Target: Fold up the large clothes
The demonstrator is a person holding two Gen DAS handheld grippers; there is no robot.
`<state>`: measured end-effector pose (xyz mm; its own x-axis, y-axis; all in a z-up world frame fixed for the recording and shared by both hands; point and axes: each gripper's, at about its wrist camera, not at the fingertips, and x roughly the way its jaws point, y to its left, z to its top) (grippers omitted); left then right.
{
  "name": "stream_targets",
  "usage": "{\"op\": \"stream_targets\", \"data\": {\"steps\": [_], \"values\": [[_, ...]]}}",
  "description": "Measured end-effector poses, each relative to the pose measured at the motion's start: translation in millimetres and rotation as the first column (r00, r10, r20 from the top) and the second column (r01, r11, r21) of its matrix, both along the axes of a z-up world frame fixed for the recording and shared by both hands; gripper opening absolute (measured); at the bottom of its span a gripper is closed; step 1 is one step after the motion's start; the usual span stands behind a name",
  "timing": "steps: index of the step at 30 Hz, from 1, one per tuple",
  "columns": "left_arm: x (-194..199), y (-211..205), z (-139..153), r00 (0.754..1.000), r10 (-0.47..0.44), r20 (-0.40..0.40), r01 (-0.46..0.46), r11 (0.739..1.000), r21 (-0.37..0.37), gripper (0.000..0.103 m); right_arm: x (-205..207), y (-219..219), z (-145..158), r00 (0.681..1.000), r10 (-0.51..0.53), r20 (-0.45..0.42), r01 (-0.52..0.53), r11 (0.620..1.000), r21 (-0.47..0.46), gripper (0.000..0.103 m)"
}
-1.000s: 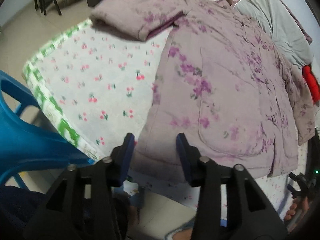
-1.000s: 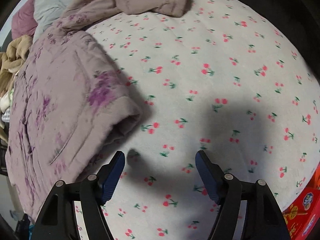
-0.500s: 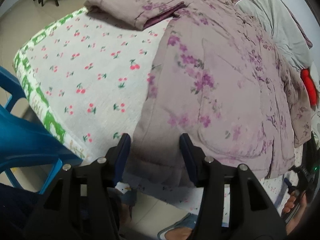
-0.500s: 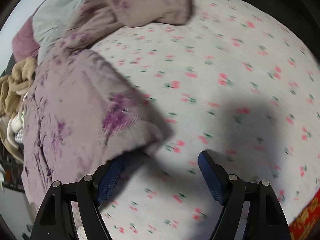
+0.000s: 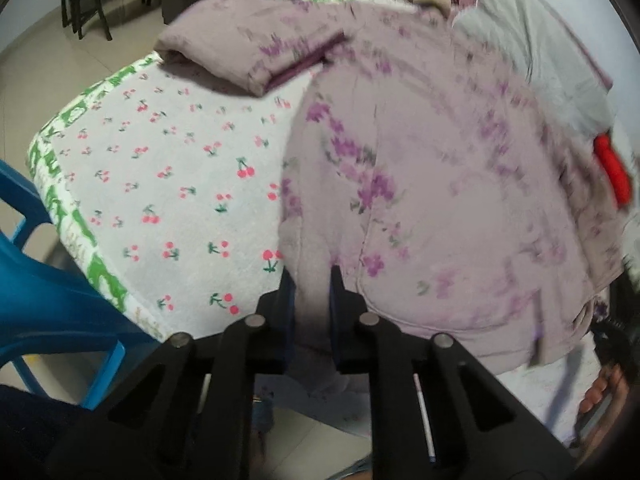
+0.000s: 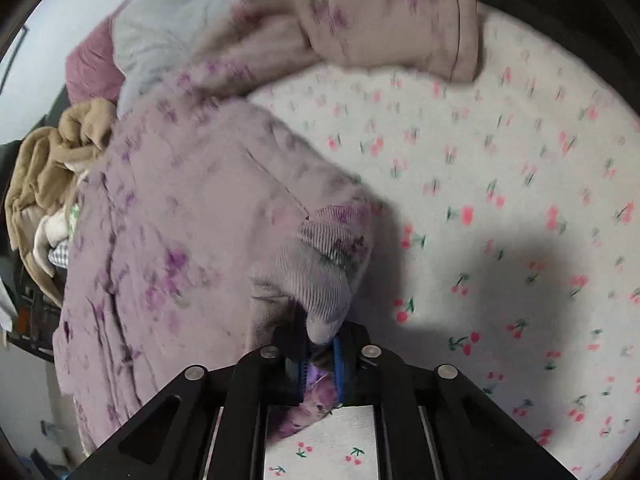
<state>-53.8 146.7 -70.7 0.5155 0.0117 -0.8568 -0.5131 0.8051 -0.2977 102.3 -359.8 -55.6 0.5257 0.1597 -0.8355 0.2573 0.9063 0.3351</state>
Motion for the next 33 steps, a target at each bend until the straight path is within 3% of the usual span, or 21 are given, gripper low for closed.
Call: {"op": "stream_targets", "data": {"steps": [2, 5, 7, 10, 12, 13, 15, 17, 22, 24, 26, 31, 32, 33], "values": [[-12, 4, 22, 0.999, -0.002, 0.052, 0.003, 1.0, -0.019, 0.015, -15, -2, 37, 0.996, -0.018, 0.089, 0.024, 0.998, -0.066, 0.004], [-34, 4, 55, 0.993, -0.021, 0.12, 0.03, 0.997, -0.075, 0.014, -32, -13, 89, 0.978, -0.033, 0.206, 0.042, 0.998, -0.044, 0.003], [-46, -3, 69, 0.99, -0.034, 0.137, 0.043, 0.997, -0.058, 0.014, -49, -17, 113, 0.967, -0.04, 0.253, 0.055, 0.997, -0.05, 0.003], [-60, -13, 75, 0.991, -0.061, 0.122, 0.063, 0.998, -0.014, 0.014, -84, -17, 142, 0.945, -0.034, 0.325, 0.092, 0.982, -0.165, 0.003], [-50, -18, 63, 0.995, -0.084, 0.053, 0.082, 0.996, 0.045, 0.015, -91, -17, 138, 0.958, 0.0, 0.286, 0.061, 0.977, -0.206, 0.004], [-40, -21, 52, 0.995, -0.101, -0.004, 0.101, 0.993, 0.064, 0.017, -84, -14, 125, 0.975, 0.061, 0.212, -0.01, 0.972, -0.234, 0.004], [-30, -23, 30, 0.99, -0.111, -0.082, 0.113, 0.994, 0.012, 0.02, -65, -3, 87, 0.987, 0.159, 0.014, -0.148, 0.942, -0.3, 0.007], [-34, -26, 23, 0.989, -0.103, -0.106, 0.104, 0.995, 0.005, 0.02, -63, -5, 63, 0.982, 0.18, -0.059, -0.189, 0.945, -0.267, 0.01], [-42, -16, 58, 0.998, -0.052, -0.035, 0.053, 0.998, 0.034, 0.032, -61, -39, 73, 0.998, 0.057, -0.003, -0.056, 0.978, -0.202, 0.017], [-40, -11, 77, 0.999, -0.042, 0.006, 0.042, 0.998, 0.05, 0.042, -56, -40, 83, 0.998, 0.055, 0.03, -0.048, 0.98, -0.194, 0.026], [-31, -7, 93, 0.999, -0.04, 0.037, 0.037, 0.997, 0.07, 0.05, -52, -28, 91, 0.992, 0.113, 0.053, -0.1, 0.973, -0.21, 0.027], [13, -12, 110, 0.995, -0.094, 0.019, 0.091, 0.99, 0.105, 0.05, -54, -6, 124, 0.96, 0.247, 0.13, -0.212, 0.948, -0.235, 0.029], [21, -16, 111, 0.993, -0.114, 0.013, 0.111, 0.987, 0.113, 0.05, -58, -8, 134, 0.953, 0.257, 0.162, -0.216, 0.948, -0.233, 0.039], [29, -21, 111, 0.991, -0.136, -0.001, 0.135, 0.984, 0.118, 0.05, -62, -11, 144, 0.946, 0.26, 0.191, -0.211, 0.946, -0.246, 0.061]]}}
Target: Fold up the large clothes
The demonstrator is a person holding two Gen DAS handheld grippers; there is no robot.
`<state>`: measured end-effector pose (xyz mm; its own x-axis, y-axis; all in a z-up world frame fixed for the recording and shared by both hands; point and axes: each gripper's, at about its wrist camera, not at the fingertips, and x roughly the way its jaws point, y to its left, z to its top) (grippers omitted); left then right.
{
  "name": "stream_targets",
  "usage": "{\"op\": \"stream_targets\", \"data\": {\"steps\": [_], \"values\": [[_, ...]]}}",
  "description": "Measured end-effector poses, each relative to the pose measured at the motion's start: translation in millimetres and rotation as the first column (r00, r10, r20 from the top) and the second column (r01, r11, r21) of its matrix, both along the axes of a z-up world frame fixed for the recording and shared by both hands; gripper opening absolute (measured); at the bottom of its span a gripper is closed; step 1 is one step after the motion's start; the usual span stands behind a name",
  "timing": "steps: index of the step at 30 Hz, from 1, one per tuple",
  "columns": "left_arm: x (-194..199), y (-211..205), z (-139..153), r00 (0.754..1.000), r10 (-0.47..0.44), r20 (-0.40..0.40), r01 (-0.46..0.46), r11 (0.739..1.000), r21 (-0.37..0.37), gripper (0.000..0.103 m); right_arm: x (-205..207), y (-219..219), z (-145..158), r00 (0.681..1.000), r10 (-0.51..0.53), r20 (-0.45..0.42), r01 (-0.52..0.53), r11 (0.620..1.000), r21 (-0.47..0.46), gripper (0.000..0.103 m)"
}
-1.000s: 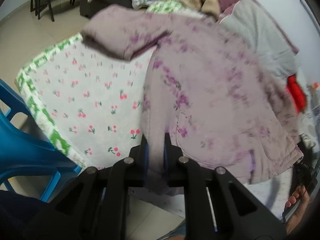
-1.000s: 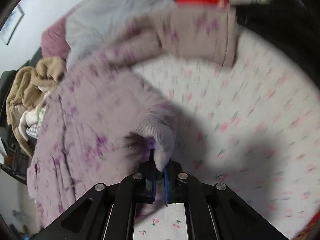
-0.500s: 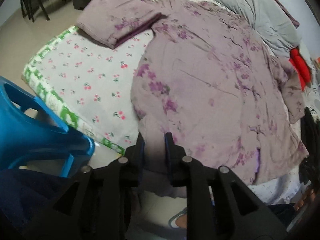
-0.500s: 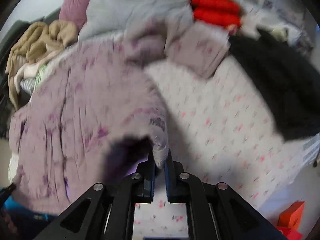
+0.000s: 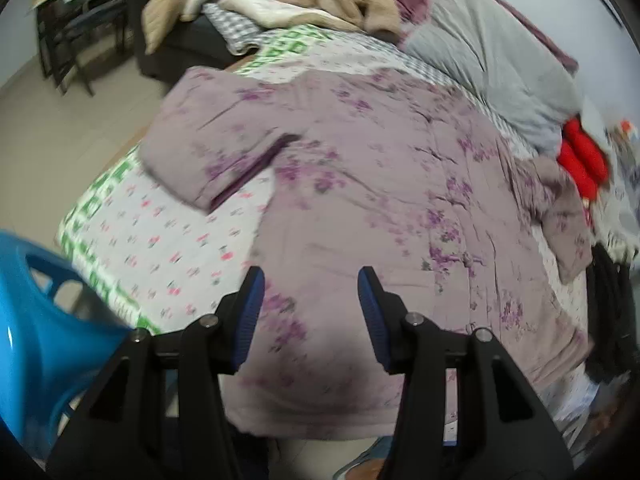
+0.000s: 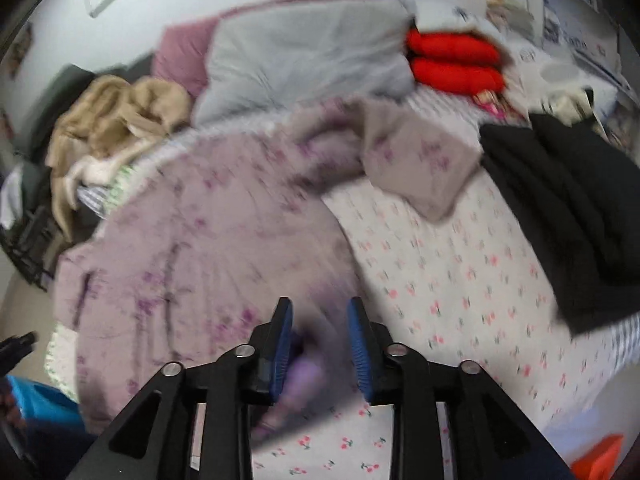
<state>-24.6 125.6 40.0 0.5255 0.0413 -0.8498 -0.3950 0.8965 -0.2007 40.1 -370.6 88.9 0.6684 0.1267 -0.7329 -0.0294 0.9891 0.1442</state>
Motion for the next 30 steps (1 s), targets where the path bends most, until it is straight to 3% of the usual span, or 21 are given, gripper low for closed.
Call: {"op": "stream_targets", "data": {"steps": [2, 4, 8, 10, 12, 14, 16, 18, 21, 22, 23, 25, 27, 30], "values": [[21, -10, 0, 0.999, -0.041, -0.025, 0.04, 0.999, -0.027, 0.05, -4, -5, 15, 0.997, -0.022, 0.069, 0.024, 0.999, -0.035, 0.085], [36, -18, 6, 0.999, -0.032, -0.007, 0.031, 0.999, -0.032, 0.05, 6, -9, 21, 0.994, -0.029, 0.101, 0.033, 0.999, -0.038, 0.085], [91, -55, 12, 0.993, -0.12, -0.004, 0.119, 0.992, -0.048, 0.061, 70, -20, -16, 1.0, 0.008, 0.017, -0.009, 0.998, 0.058, 0.085], [115, -73, 5, 0.987, -0.162, 0.004, 0.162, 0.987, -0.02, 0.062, 112, -39, -54, 0.995, -0.078, -0.066, 0.083, 0.993, 0.084, 0.085], [132, -82, -9, 0.983, -0.185, -0.003, 0.185, 0.982, 0.029, 0.062, 146, -62, -93, 0.97, -0.187, -0.155, 0.198, 0.978, 0.058, 0.085], [145, -84, -31, 0.982, -0.187, -0.029, 0.188, 0.981, 0.049, 0.063, 169, -83, -117, 0.954, -0.223, -0.199, 0.24, 0.969, 0.06, 0.085], [158, -78, -49, 0.983, -0.16, -0.093, 0.159, 0.987, -0.019, 0.062, 189, -100, -131, 0.944, -0.261, -0.202, 0.277, 0.959, 0.055, 0.085], [165, -74, -52, 0.987, -0.14, -0.08, 0.132, 0.987, -0.096, 0.062, 209, -118, -140, 0.928, -0.326, -0.181, 0.339, 0.939, 0.049, 0.085], [173, -73, -54, 0.992, -0.103, -0.069, 0.098, 0.992, -0.076, 0.064, 238, -140, -160, 0.878, -0.445, -0.178, 0.445, 0.895, -0.038, 0.084], [175, -75, -56, 0.991, -0.109, -0.075, 0.105, 0.993, -0.056, 0.067, 245, -145, -168, 0.868, -0.462, -0.183, 0.462, 0.886, -0.047, 0.082], [177, -75, -59, 0.989, -0.118, -0.089, 0.115, 0.993, -0.039, 0.068, 251, -147, -173, 0.866, -0.468, -0.176, 0.466, 0.883, -0.057, 0.073], [182, -74, -69, 0.985, -0.124, -0.118, 0.121, 0.992, -0.037, 0.068, 257, -141, -169, 0.883, -0.453, -0.123, 0.442, 0.891, -0.104, 0.015], [188, -67, -74, 0.984, -0.113, -0.137, 0.106, 0.993, -0.053, 0.068, 258, -132, -151, 0.907, -0.413, -0.081, 0.403, 0.908, -0.113, 0.009], [194, -56, -79, 0.985, -0.079, -0.152, 0.071, 0.996, -0.061, 0.068, 246, -111, -81, 0.911, -0.384, 0.151, 0.409, 0.887, -0.215, 0.009]]}}
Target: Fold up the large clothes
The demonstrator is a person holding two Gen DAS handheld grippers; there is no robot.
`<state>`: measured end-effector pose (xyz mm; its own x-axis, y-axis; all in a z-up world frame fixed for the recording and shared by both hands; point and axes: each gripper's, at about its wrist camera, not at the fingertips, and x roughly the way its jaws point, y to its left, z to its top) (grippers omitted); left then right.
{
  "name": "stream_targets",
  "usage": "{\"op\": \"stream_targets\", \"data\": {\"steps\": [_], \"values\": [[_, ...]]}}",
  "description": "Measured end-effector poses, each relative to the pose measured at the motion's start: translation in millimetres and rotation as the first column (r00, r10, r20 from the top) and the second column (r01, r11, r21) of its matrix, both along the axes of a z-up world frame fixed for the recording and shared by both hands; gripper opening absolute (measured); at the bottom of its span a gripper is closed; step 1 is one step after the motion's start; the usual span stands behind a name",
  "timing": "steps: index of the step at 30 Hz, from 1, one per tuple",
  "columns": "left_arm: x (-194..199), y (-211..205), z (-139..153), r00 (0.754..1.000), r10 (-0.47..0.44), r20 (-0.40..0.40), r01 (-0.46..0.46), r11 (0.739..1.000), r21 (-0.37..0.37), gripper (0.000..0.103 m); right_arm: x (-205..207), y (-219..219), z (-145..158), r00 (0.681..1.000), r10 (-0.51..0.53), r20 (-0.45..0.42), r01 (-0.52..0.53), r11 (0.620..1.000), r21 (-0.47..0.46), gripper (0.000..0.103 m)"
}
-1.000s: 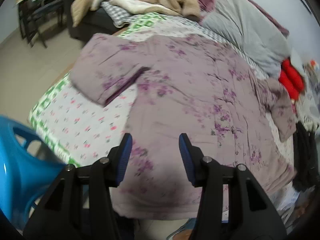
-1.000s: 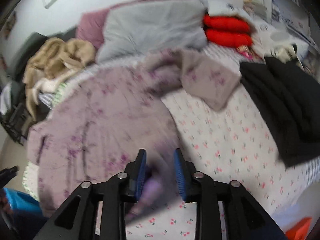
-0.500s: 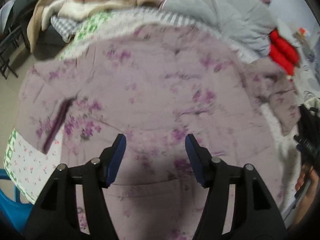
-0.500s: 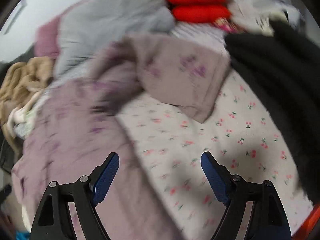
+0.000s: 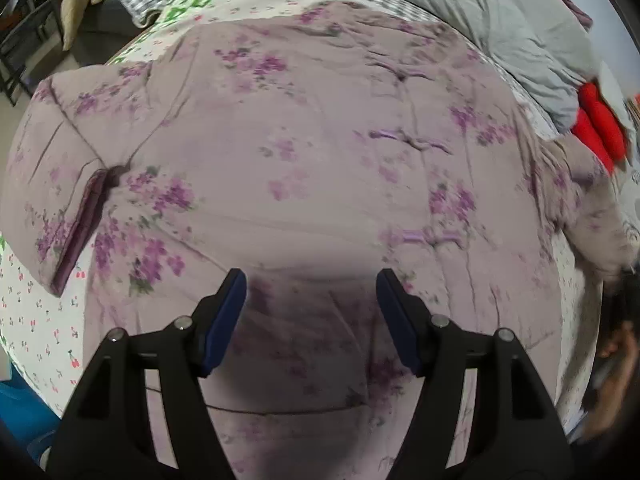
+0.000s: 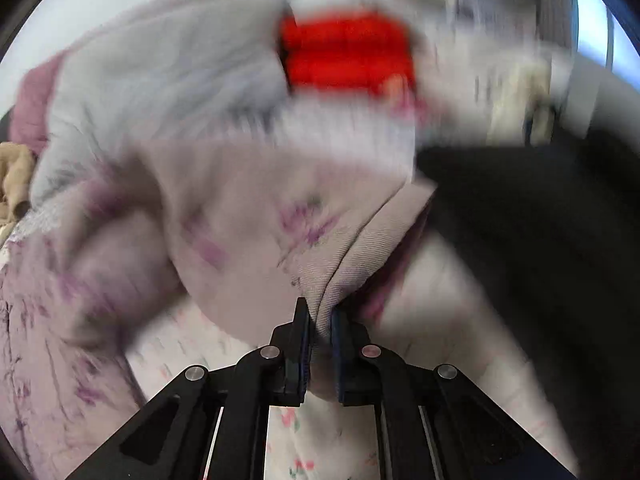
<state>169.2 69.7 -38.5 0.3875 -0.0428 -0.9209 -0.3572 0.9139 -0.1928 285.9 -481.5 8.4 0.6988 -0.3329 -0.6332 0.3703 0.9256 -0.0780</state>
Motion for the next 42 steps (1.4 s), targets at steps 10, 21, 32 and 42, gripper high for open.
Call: {"op": "stream_targets", "data": {"steps": [10, 21, 32, 42], "values": [[4, 20, 6, 0.999, 0.03, 0.014, -0.029, 0.999, -0.012, 0.068, 65, -34, 161, 0.989, -0.144, 0.023, 0.14, 0.892, -0.429, 0.008], [-1, 39, 10, 0.998, 0.063, 0.008, -0.063, 0.996, 0.059, 0.068, 122, -72, 10, 0.891, -0.338, -0.304, 0.188, 0.883, -0.43, 0.035], [-32, 97, 26, 0.984, 0.175, 0.042, -0.179, 0.969, 0.171, 0.068, 57, -3, 105, 0.982, -0.189, 0.006, 0.188, 0.977, -0.096, 0.084], [-38, 139, -10, 0.989, 0.124, -0.077, -0.082, 0.907, 0.412, 0.069, -24, 253, -18, 0.79, 0.547, -0.276, -0.489, 0.835, 0.254, 0.084]]}}
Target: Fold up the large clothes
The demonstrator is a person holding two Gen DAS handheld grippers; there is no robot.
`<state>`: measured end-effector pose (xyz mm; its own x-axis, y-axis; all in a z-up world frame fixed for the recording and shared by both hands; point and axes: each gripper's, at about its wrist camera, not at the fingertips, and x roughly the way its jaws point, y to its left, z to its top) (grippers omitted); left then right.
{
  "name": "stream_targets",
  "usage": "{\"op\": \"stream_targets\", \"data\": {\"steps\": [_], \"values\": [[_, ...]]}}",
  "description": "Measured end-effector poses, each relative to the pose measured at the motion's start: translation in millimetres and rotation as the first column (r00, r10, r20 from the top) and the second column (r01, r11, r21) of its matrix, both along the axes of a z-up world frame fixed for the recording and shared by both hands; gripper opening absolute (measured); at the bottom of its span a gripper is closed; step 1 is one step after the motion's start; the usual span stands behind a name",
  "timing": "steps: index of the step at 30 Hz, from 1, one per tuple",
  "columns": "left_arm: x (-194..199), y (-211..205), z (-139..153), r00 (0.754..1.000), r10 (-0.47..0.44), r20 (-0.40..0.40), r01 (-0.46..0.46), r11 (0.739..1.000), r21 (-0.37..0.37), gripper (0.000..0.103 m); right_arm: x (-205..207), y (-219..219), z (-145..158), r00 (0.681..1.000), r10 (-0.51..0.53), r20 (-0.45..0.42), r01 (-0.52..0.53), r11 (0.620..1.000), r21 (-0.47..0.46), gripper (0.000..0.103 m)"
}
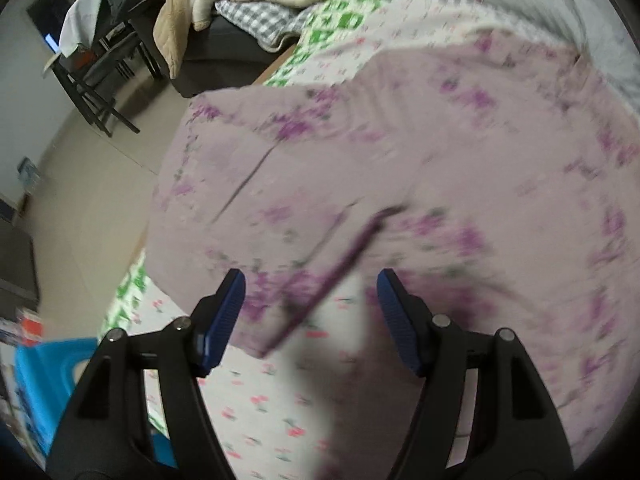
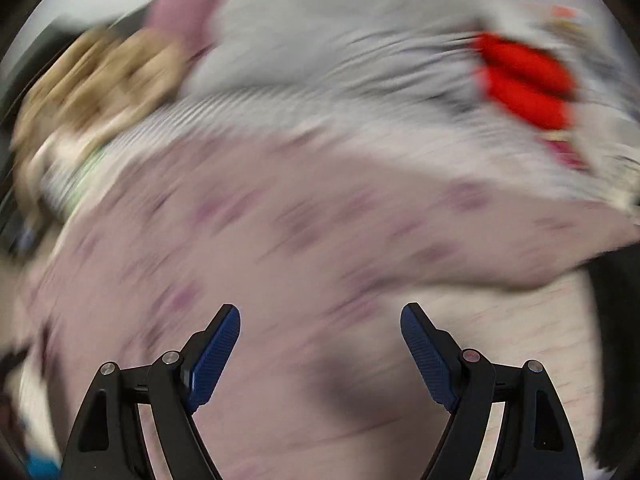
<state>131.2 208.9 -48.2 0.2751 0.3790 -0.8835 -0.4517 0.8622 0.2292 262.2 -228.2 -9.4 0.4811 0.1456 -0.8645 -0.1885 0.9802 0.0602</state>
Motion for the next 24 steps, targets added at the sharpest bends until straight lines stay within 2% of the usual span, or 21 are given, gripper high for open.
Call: {"op": "stream_targets", "data": {"steps": [2, 4, 7, 9, 11, 12, 13, 14, 16, 20, 22, 24], "values": [[0, 13, -15, 0.999, -0.002, -0.051, 0.004, 0.999, 0.041, 0.069, -20, 36, -14, 0.995, 0.092, -0.033, -0.092, 0.996, -0.008, 0.084], [1, 25, -33, 0.995, 0.004, -0.1, 0.002, 0.998, 0.06, 0.07, -34, 55, -18, 0.99, 0.136, -0.029, -0.137, 0.99, -0.03, 0.084], [5, 34, -55, 0.992, -0.01, -0.123, 0.014, 0.999, 0.032, 0.078, -43, 73, -25, 0.987, 0.161, -0.028, -0.162, 0.986, -0.037, 0.084], [7, 35, -55, 0.993, -0.018, -0.119, 0.023, 0.999, 0.048, 0.078, -42, 75, -34, 0.987, 0.156, -0.042, -0.157, 0.988, -0.01, 0.084], [7, 35, -50, 0.994, -0.047, -0.098, 0.051, 0.998, 0.034, 0.058, -46, 80, -39, 0.988, 0.145, -0.058, -0.145, 0.989, 0.001, 0.084], [8, 35, -51, 0.993, -0.073, -0.089, 0.073, 0.997, 0.003, 0.027, -46, 83, -41, 0.987, 0.145, -0.063, -0.145, 0.989, 0.001, 0.084], [7, 35, -53, 0.992, -0.088, -0.087, 0.087, 0.996, -0.02, 0.015, -47, 84, -42, 0.987, 0.147, -0.063, -0.147, 0.989, 0.002, 0.084], [6, 35, -52, 0.992, -0.091, -0.086, 0.091, 0.996, -0.008, 0.013, -49, 84, -41, 0.987, 0.152, -0.053, -0.153, 0.988, 0.001, 0.084], [5, 37, -44, 0.992, -0.097, -0.078, 0.098, 0.995, 0.003, 0.0, -54, 84, -35, 0.987, 0.163, -0.015, -0.163, 0.987, -0.016, 0.084], [-15, 64, 6, 0.997, -0.008, 0.078, 0.0, 0.995, 0.098, 0.0, -59, 83, -28, 0.983, 0.177, 0.035, -0.176, 0.983, -0.045, 0.084], [-26, 78, 20, 0.991, 0.035, 0.133, -0.045, 0.996, 0.074, 0.0, -59, 81, -28, 0.983, 0.179, 0.036, -0.178, 0.983, -0.039, 0.084], [-36, 79, 21, 0.984, 0.044, 0.175, -0.044, 0.999, -0.003, 0.002, -59, 80, -29, 0.983, 0.18, 0.032, -0.179, 0.983, -0.042, 0.084]]}}
